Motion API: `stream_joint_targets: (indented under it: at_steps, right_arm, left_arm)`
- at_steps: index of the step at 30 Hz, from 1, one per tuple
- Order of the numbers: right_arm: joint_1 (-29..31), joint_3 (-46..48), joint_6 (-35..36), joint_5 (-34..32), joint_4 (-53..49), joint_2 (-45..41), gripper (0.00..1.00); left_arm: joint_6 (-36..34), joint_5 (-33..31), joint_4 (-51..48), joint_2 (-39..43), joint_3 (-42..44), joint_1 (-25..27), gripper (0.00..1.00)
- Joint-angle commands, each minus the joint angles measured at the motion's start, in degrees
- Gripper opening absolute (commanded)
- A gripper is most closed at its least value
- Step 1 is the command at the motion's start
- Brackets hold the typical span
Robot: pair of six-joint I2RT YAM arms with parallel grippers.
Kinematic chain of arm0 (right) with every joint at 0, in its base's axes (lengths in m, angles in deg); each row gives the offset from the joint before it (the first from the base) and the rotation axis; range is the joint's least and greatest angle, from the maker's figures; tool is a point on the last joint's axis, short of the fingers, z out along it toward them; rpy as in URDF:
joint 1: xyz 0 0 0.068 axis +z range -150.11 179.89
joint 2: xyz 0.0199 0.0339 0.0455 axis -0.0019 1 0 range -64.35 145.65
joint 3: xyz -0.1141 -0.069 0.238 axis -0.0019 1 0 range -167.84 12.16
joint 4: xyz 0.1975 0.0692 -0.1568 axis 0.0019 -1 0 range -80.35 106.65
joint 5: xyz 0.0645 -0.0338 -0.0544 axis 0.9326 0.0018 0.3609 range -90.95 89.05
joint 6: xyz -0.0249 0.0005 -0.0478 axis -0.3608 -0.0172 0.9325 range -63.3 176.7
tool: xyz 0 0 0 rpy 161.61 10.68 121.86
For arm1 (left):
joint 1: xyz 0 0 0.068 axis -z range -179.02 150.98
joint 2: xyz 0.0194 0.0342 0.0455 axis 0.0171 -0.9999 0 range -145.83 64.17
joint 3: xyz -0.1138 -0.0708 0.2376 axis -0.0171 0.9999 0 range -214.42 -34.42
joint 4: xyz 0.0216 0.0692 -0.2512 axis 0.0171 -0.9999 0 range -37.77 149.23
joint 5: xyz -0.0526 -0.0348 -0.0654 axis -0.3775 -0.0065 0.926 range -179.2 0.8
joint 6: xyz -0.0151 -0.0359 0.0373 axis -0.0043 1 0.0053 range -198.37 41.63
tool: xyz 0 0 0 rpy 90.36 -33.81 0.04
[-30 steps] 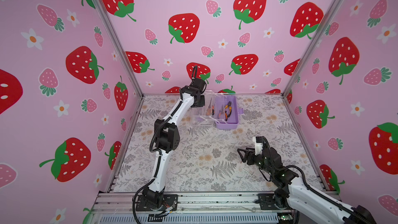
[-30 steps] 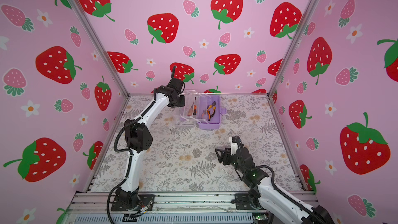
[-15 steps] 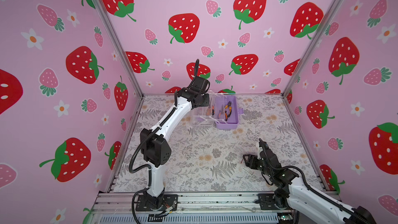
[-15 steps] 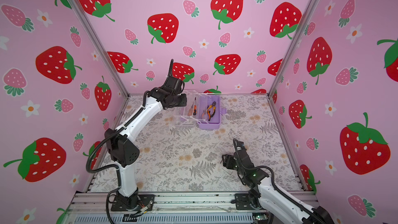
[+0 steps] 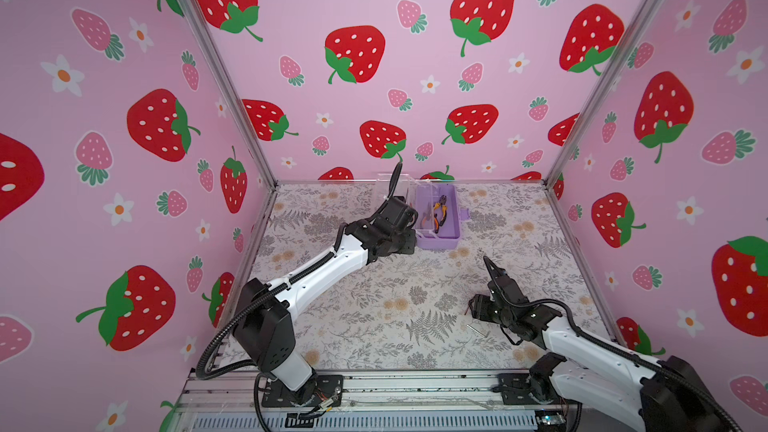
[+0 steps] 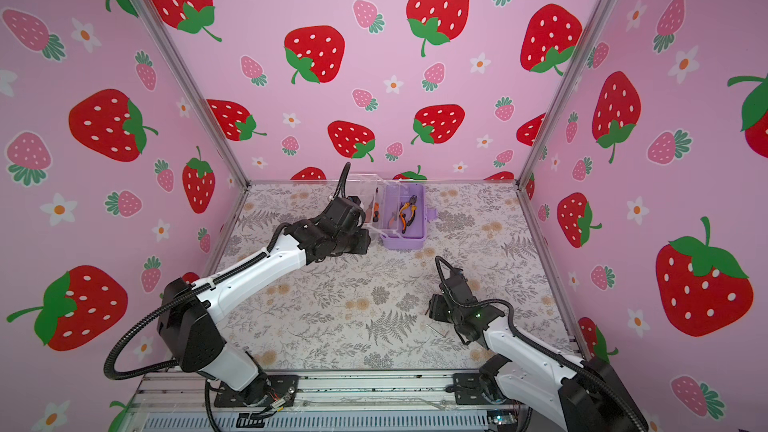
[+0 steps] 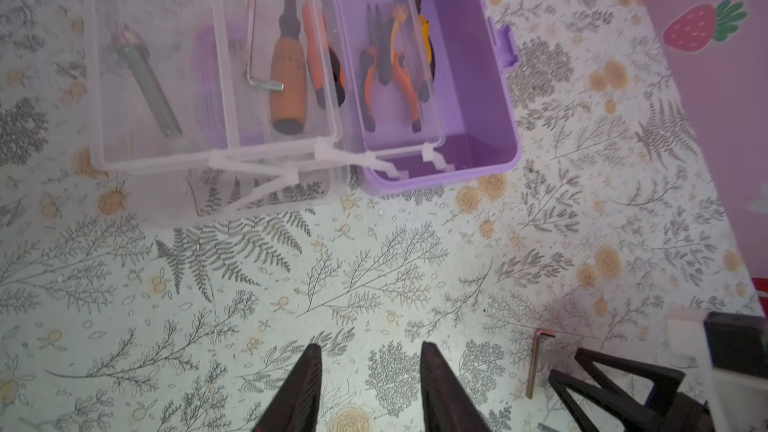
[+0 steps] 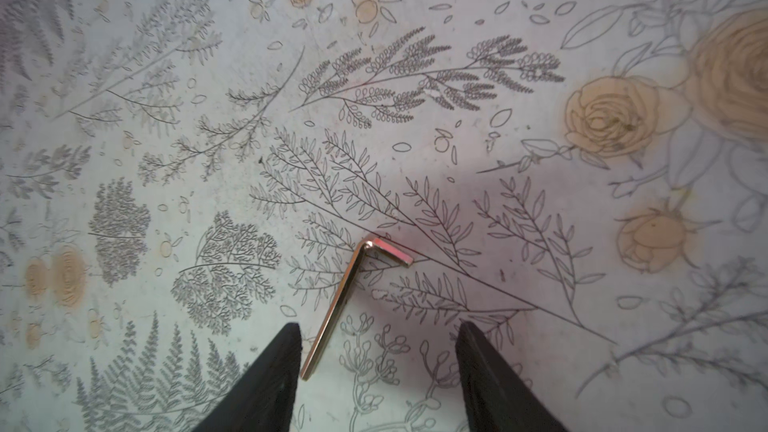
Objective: Pack the tool kit
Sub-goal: 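Lower the bolt into the box and open the left gripper, then grasp the pink hex key on the table with the right gripper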
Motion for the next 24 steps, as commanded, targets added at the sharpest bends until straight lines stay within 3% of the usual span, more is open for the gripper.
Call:
stream_joint_targets:
  at_steps: [1,5,10,12,24]
  right_arm:
    - [1.29,-2.41,0.08,-1.64,-0.57,3.72,0.62]
    - [3.78,-5.52,-0.03,-4.39,-0.68,9.53,0.59]
    - [6.81,-10.01,0.3,-7.73,-2.43,16.3,0.42]
    - [7.71,-11.4,0.36,-8.23,-3.21,18.75,0.39]
    - [11.42,-13.15,0.37,-2.89,3.79,23.07,0.12]
  left_arm:
    - [1.94,-0.42,1.88,4.41,2.93,0.27,0.42]
    - [2.61,-0.59,1.4,6.99,6.7,0.22,0.42]
    - [3.89,1.63,2.59,8.65,10.66,0.29,0.42]
    - [4.08,1.6,2.47,8.75,11.46,0.28,0.42]
    - [4.73,2.96,2.52,7.57,11.48,0.28,0.42]
